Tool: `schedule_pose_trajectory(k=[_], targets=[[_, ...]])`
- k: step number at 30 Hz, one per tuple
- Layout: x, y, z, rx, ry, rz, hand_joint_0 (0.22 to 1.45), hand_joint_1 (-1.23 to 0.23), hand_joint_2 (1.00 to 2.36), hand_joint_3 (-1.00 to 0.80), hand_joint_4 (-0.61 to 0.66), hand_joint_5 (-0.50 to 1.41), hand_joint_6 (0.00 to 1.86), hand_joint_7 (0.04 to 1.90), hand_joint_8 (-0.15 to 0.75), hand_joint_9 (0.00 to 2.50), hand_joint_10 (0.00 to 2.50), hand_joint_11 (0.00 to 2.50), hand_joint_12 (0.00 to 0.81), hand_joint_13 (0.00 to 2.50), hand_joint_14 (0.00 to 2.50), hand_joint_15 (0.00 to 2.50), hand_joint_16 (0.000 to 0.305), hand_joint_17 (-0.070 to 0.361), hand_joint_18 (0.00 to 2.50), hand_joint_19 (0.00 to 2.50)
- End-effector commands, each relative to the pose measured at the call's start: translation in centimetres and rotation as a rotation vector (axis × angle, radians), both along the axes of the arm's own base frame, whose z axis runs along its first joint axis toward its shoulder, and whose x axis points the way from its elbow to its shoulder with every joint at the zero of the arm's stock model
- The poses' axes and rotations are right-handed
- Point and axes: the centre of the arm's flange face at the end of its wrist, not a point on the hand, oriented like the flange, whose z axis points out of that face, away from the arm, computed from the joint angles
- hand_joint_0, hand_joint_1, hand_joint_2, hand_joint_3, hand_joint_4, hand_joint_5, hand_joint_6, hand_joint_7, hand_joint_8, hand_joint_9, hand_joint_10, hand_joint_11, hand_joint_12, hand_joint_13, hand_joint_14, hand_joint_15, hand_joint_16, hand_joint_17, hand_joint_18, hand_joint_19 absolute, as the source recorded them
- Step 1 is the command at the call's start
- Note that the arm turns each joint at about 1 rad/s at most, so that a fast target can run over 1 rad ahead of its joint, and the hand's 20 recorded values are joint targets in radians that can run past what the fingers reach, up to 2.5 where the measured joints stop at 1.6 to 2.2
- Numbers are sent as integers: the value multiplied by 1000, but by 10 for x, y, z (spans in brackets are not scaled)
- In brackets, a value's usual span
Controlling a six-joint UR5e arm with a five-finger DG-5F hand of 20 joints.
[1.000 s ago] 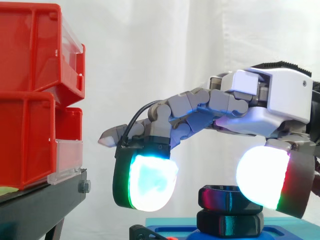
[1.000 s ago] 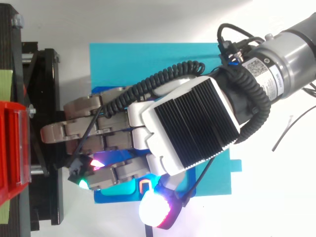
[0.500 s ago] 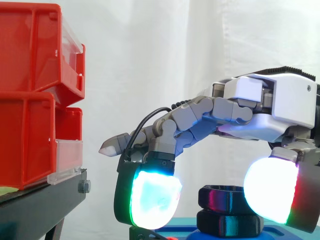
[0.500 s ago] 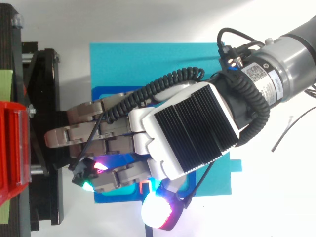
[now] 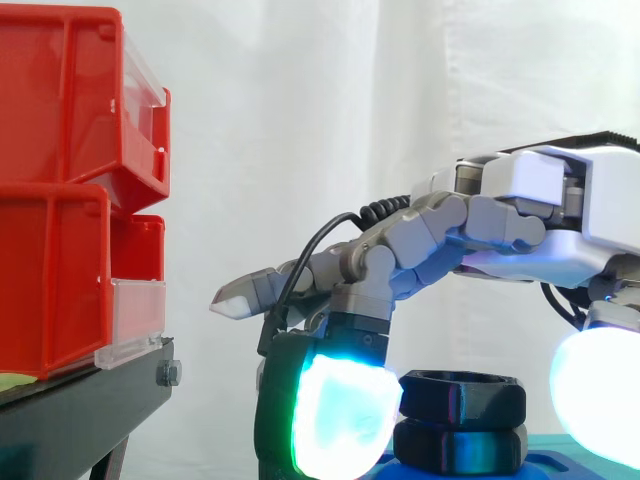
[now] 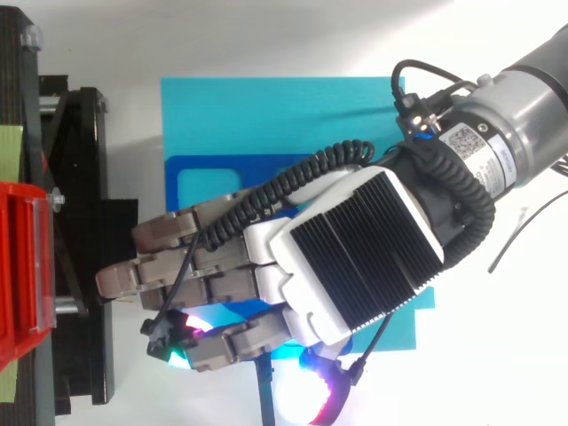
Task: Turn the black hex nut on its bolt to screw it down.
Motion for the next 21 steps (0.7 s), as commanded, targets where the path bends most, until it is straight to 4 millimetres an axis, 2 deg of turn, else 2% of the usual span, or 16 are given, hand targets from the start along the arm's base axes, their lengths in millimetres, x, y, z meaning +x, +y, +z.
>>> schedule_pose_trajectory(k=[1, 21], targets=[[-1, -3, 0, -2, 0, 9, 480, -326, 1000, -500, 272, -80, 756, 759, 362, 609, 5, 186, 344, 413, 3, 87, 48, 107, 301, 433], [-4, -20, 2, -8, -13, 19, 480, -325, 1000, -500, 281, -79, 749, 765, 363, 611, 5, 190, 335, 406, 3, 76, 47, 105, 290, 428]])
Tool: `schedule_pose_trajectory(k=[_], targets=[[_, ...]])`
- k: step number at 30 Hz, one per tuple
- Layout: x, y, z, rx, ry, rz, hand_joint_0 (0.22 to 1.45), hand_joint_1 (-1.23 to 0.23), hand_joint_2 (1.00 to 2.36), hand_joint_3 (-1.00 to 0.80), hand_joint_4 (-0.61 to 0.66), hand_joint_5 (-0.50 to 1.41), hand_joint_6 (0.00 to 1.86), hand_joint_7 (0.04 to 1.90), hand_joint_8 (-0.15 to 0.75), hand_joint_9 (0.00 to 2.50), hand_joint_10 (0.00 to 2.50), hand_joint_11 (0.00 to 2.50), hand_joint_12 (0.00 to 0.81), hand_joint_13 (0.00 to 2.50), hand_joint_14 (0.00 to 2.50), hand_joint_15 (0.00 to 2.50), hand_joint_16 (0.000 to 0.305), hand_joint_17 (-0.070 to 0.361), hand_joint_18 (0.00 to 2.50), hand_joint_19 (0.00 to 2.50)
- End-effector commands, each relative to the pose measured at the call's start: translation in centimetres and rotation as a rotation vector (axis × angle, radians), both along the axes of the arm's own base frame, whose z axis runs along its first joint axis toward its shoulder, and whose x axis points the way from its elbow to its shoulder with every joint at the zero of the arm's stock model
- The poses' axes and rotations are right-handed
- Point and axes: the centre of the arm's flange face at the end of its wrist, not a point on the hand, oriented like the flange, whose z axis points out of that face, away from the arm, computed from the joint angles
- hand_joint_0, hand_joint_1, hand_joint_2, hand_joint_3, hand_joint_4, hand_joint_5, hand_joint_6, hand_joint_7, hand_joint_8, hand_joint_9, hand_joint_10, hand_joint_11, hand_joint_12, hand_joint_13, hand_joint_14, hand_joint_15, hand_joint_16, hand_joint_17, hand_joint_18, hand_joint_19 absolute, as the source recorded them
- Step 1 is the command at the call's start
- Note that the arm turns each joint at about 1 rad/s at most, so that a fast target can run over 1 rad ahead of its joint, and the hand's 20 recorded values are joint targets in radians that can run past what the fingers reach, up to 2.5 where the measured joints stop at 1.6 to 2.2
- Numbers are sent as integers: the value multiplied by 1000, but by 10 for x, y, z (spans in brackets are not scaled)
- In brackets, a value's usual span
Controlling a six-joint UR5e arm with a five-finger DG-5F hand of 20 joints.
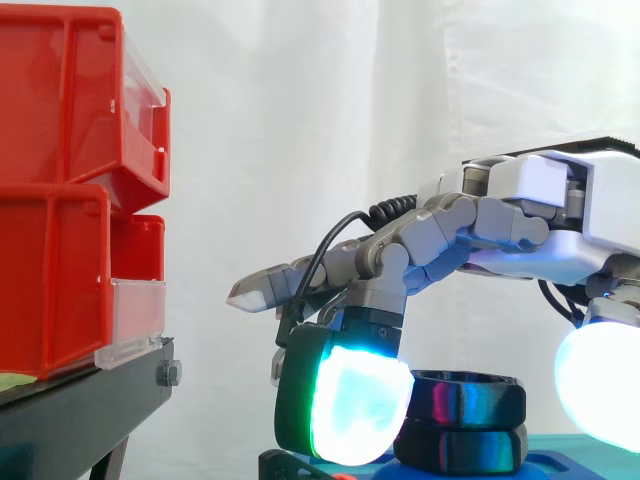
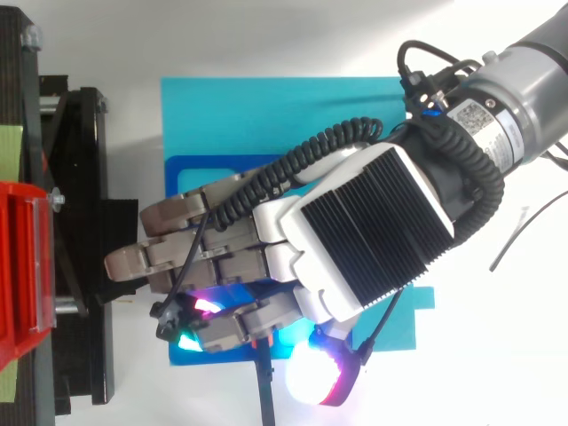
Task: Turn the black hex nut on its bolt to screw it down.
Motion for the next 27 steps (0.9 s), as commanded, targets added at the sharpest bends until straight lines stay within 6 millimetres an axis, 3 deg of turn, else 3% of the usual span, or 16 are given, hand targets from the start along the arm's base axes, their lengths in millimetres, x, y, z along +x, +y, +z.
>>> schedule_pose_trajectory(k=[1, 27], targets=[[-1, -5, 1, -2, -7, 4, 480, -325, 1000, -500, 280, -78, 749, 765, 363, 612, 5, 183, 335, 406, 3, 72, 47, 105, 289, 428], [-7, -33, -1, -10, -7, -7, 482, -326, 1000, -500, 278, -76, 747, 772, 362, 608, 5, 181, 330, 404, 1, 69, 46, 104, 284, 427]])
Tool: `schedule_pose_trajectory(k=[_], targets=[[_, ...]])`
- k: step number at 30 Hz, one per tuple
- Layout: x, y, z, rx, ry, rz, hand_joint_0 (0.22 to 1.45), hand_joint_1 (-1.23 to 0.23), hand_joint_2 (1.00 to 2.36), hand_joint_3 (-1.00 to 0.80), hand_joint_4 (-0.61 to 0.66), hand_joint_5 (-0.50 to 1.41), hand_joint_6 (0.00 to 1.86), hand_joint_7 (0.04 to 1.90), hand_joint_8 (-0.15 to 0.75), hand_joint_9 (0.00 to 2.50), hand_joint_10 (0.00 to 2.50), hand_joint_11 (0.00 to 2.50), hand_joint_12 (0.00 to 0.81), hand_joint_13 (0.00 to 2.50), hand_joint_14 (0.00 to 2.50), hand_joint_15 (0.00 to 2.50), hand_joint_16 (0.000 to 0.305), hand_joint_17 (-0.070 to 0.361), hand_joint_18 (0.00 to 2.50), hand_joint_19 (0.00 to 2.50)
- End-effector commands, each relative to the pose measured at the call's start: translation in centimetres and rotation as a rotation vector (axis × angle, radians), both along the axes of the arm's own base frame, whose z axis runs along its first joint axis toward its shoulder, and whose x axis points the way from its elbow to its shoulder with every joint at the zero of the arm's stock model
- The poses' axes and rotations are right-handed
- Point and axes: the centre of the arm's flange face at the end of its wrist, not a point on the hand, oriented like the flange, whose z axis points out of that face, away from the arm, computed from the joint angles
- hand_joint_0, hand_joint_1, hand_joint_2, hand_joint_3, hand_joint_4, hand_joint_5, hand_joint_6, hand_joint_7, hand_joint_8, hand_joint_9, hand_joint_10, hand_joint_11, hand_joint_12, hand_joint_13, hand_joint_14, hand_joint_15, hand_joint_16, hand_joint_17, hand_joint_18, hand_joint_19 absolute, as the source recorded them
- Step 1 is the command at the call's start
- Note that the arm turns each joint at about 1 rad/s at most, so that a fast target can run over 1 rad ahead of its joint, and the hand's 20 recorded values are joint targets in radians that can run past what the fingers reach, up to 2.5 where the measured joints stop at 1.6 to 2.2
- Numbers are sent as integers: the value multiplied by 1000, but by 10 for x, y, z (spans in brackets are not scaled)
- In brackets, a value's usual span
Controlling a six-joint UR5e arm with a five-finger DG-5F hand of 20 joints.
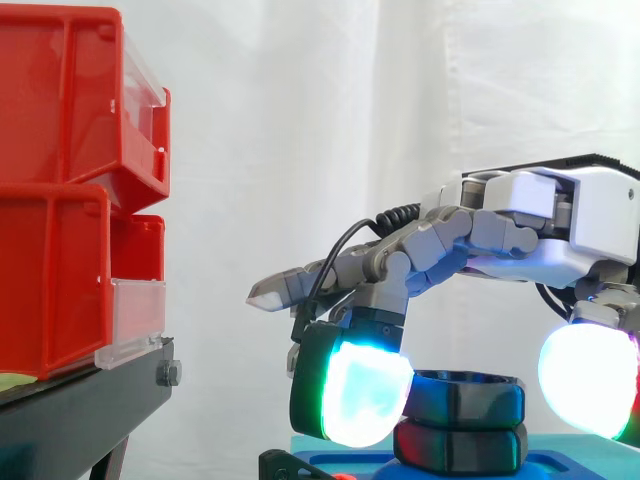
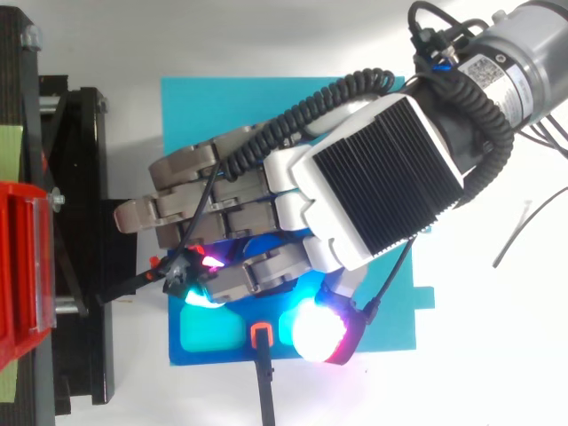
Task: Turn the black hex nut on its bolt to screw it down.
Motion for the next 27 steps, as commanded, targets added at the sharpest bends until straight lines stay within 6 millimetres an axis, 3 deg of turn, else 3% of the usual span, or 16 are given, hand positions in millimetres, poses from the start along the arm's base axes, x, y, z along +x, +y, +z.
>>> schedule_pose_trajectory(k=[1, 27], targets=[[-2, -5, 0, -2, -1, 6, 482, -326, 1000, -500, 285, -76, 747, 772, 360, 608, 5, 182, 331, 404, 2, 66, 46, 104, 284, 419], [-14, -50, 0, -19, -25, 14, 481, -325, 1000, -500, 280, -77, 742, 784, 364, 604, 3, 145, 325, 393, 2, 45, 45, 101, 271, 402]])
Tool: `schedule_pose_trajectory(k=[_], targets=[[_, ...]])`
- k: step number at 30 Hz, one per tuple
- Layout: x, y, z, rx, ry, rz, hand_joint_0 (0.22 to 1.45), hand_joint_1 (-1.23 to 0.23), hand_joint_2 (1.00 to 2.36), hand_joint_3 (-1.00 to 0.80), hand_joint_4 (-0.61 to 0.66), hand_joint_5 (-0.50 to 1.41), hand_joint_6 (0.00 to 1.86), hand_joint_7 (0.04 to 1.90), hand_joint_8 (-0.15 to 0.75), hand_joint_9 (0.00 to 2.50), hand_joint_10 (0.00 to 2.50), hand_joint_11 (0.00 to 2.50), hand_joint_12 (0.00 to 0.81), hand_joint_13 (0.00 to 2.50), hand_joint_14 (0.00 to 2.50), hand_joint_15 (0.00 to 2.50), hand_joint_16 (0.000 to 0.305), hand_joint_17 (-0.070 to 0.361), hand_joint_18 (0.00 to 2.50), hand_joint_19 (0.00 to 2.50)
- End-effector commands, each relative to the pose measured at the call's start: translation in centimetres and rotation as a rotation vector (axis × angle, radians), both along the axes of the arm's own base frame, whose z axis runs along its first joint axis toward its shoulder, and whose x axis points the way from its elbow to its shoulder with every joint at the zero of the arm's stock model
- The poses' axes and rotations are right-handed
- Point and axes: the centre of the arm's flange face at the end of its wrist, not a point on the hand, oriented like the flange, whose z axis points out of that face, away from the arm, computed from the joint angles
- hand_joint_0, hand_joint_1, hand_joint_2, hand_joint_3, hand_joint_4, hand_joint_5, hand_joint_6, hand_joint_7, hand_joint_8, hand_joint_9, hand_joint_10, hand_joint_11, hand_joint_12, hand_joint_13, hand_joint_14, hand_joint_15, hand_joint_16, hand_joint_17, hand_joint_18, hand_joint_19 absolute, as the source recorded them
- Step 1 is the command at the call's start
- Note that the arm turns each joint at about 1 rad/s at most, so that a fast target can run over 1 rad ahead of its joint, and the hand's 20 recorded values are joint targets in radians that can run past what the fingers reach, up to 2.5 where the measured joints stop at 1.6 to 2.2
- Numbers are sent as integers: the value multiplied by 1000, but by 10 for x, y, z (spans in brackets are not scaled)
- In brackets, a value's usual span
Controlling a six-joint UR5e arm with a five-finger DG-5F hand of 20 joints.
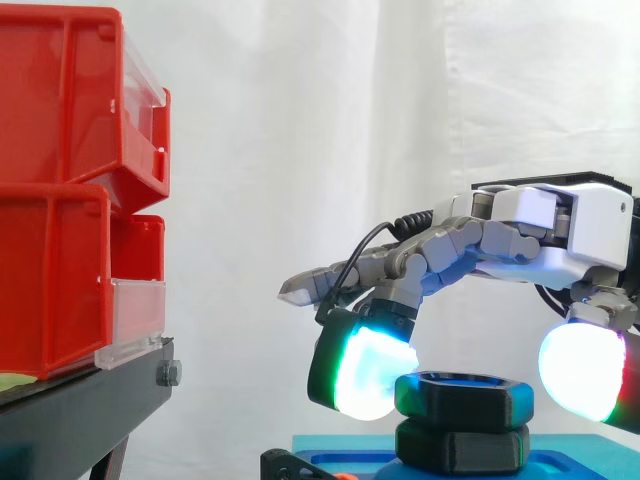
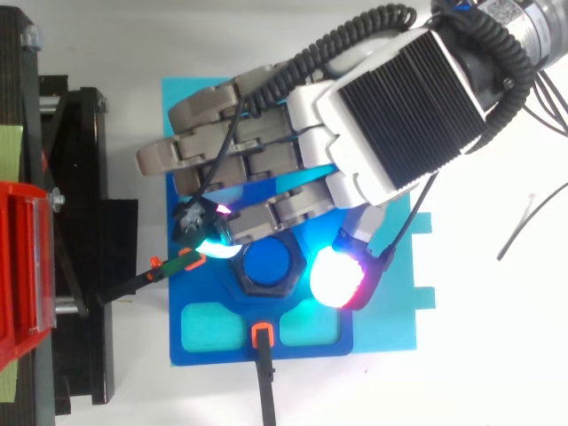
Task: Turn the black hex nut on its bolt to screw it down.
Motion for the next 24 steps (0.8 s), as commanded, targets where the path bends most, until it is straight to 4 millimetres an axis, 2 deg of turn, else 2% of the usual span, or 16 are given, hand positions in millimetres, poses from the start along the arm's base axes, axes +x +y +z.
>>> schedule_pose_trajectory(k=[1, 6, 12, 21, 23, 24], targets=[[-3, -8, 0, -3, -3, 5, 481, -324, 1000, -500, 282, -77, 740, 780, 363, 602, 3, 144, 324, 390, 2, 34, 45, 101, 267, 403], [-6, -18, 3, -10, -26, 26, 479, -323, 1000, -500, 278, -78, 733, 789, 362, 593, 4, 133, 325, 386, 1, 32, 45, 101, 262, 396], [-2, -17, 7, 5, -63, 57, 479, -322, 1000, -500, 284, -76, 715, 805, 363, 590, 3, 132, 323, 382, 0, 28, 45, 101, 255, 394], [8, -2, 16, 39, -109, 98, 454, -381, 1000, -500, 310, -77, 625, 939, 373, 569, 3, 140, 336, 376, 1, 22, 47, 107, 261, 389], [11, 4, 19, 41, -132, 109, 436, -494, 1000, -500, 317, -83, 607, 948, 378, 553, 3, 148, 345, 378, 0, 21, 49, 111, 273, 382], [12, 6, 20, 41, -137, 112, 436, -496, 1000, -500, 323, -84, 603, 953, 381, 545, 3, 140, 345, 376, 0, 24, 50, 112, 274, 382]])
